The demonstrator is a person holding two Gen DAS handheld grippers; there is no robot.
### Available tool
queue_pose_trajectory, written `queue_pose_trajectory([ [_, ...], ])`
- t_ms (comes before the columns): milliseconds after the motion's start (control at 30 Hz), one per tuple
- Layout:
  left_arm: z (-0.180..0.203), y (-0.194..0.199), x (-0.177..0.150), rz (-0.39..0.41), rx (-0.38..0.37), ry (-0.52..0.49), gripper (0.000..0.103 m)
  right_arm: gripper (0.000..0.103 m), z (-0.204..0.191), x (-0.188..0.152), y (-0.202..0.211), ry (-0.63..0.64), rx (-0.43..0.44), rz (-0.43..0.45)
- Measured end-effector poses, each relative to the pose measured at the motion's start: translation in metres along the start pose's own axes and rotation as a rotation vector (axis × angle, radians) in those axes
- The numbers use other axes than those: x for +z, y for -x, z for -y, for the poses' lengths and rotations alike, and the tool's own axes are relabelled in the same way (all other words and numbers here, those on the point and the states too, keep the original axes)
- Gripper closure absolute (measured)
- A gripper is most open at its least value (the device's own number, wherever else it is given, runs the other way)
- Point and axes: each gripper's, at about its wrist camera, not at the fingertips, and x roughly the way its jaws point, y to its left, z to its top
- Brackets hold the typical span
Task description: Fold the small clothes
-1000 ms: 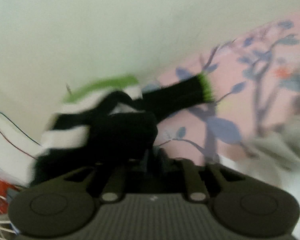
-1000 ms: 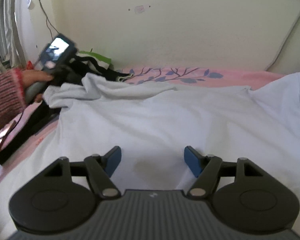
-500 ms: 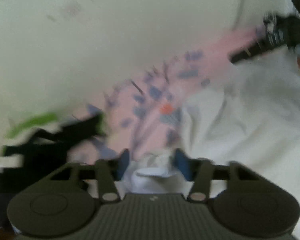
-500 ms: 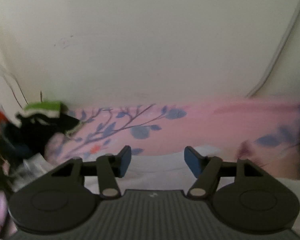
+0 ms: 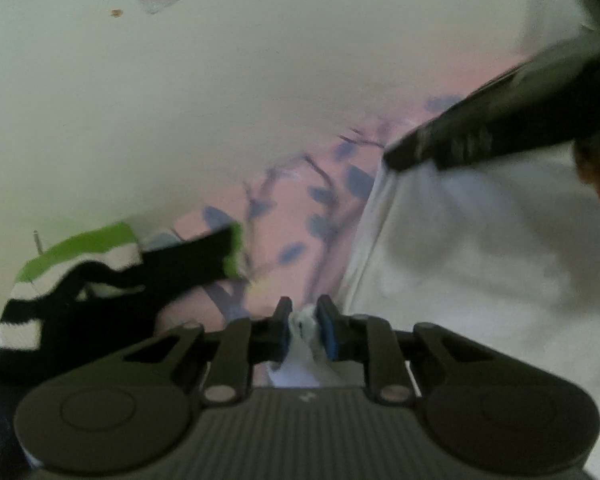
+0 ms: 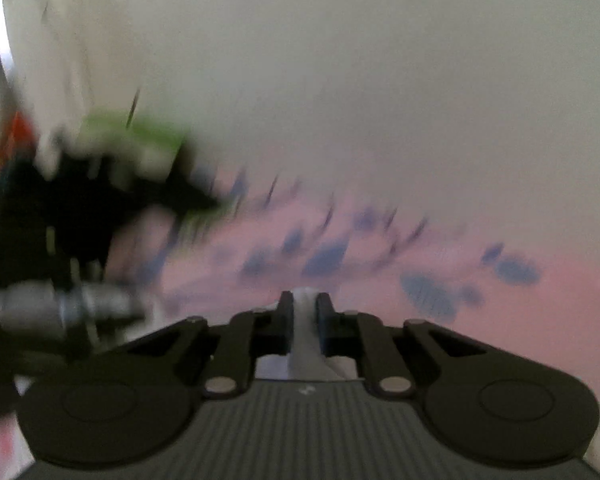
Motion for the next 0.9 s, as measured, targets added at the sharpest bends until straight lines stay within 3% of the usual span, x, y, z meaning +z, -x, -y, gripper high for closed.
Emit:
queue_pose_trajectory([
  [67,0.001,-0.021,0.011,0.002,0.139,0.015,0.084,0.098,0.003,0.001,-0.020,-0.013,-0.089,-0.020],
  [100,-0.003,-0.028,0.015,-0.026,0.138,0.044,0.084,0.095,0.003,-0.003,-0.030,-0.005,-0.112,-0.076],
  [133,-0.013,-0.031,0.016,-0.054,0.087,0.097,0.084,0.086,0.004,-0.006,-0.037,0.005,-0.121,-0.130],
  [167,-0.024,-0.026,0.014,-0.057,0.036,0.154,0.084,0.077,0.003,-0.008,-0.031,0.031,-0.128,-0.120],
  [200,-0.035,-0.015,0.010,-0.042,-0.001,0.197,0.084,0.063,0.001,-0.007,-0.020,0.065,-0.177,-0.078],
  [233,-0.048,-0.001,0.004,-0.012,-0.041,0.227,0.084,0.034,0.000,-0.006,-0.003,0.062,-0.174,-0.024],
  [267,-0.062,0.022,-0.006,0.026,-0.081,0.253,0.084,0.034,-0.002,-0.004,0.018,0.056,-0.153,0.034],
  [367,-0.101,0.098,-0.045,0.122,-0.123,0.311,0.082,0.041,-0.018,-0.002,0.061,0.088,-0.084,0.062],
  [433,-0.123,0.145,-0.075,0.160,-0.092,0.339,0.081,0.043,-0.038,-0.007,0.084,0.145,-0.024,0.054],
  [600,-0.155,0.235,-0.164,0.227,0.023,0.406,0.070,0.044,-0.121,-0.043,0.113,0.262,0.243,-0.031],
  [700,-0.150,0.258,-0.206,0.236,0.025,0.455,0.066,0.041,-0.177,-0.074,0.108,0.354,0.345,-0.070],
  [800,-0.138,0.251,-0.241,0.206,-0.015,0.495,0.062,0.032,-0.218,-0.099,0.088,0.426,0.380,-0.124],
  [900,-0.128,0.249,-0.267,0.182,-0.032,0.500,0.062,0.029,-0.240,-0.121,0.070,0.408,0.455,-0.240],
])
